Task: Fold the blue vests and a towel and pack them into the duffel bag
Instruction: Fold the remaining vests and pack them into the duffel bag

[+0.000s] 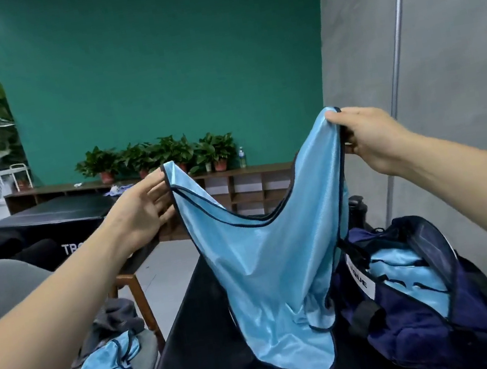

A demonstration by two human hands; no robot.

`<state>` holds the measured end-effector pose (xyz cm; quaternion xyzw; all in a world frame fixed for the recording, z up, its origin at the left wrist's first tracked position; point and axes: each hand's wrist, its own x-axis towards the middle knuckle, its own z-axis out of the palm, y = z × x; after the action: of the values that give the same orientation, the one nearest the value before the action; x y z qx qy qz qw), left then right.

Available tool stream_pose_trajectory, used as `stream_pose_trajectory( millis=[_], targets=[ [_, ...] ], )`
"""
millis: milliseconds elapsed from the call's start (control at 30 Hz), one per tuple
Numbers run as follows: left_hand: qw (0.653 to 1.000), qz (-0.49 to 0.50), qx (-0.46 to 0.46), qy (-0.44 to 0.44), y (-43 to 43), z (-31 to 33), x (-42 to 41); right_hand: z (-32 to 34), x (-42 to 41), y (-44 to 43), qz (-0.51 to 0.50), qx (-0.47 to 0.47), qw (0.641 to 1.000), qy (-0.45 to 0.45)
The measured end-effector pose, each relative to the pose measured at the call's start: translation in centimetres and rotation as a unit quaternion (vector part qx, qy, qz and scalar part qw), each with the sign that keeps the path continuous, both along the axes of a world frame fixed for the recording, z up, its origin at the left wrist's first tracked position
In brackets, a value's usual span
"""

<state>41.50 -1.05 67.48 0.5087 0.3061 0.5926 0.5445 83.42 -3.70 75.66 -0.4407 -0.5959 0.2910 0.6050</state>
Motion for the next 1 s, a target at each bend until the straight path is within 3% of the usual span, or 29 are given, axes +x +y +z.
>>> stream_pose_trajectory(
  millis=[167,333,600,700,833,1000],
  targets=[
    [0.991,0.041,0.107,0.073,-0.7,5.2,-0.6,3.6,0.7,-1.9,0.008,0.039,0.999,0.023],
    [0.978,0.131,0.157,0.035,-2.0,9.3,-1.5,6.5,0.9,-3.7,-0.003,0.068,0.997,0.043],
    [0.942,0.188,0.267,0.071,-5.2,14.4,-3.4,9.9,0.2,-7.1,0.000,0.121,0.991,0.048],
    [0.932,0.186,0.290,0.114,-6.4,15.5,-3.3,10.9,0.0,-7.9,-0.005,0.141,0.988,0.068],
    [0.907,0.270,0.305,0.108,-7.5,16.1,-2.1,11.4,0.0,-8.3,-0.008,0.143,0.987,0.077],
    [0.917,0.259,0.286,0.097,-7.3,15.9,-1.8,11.2,0.2,-8.6,-0.011,0.130,0.989,0.072]
  ],
)
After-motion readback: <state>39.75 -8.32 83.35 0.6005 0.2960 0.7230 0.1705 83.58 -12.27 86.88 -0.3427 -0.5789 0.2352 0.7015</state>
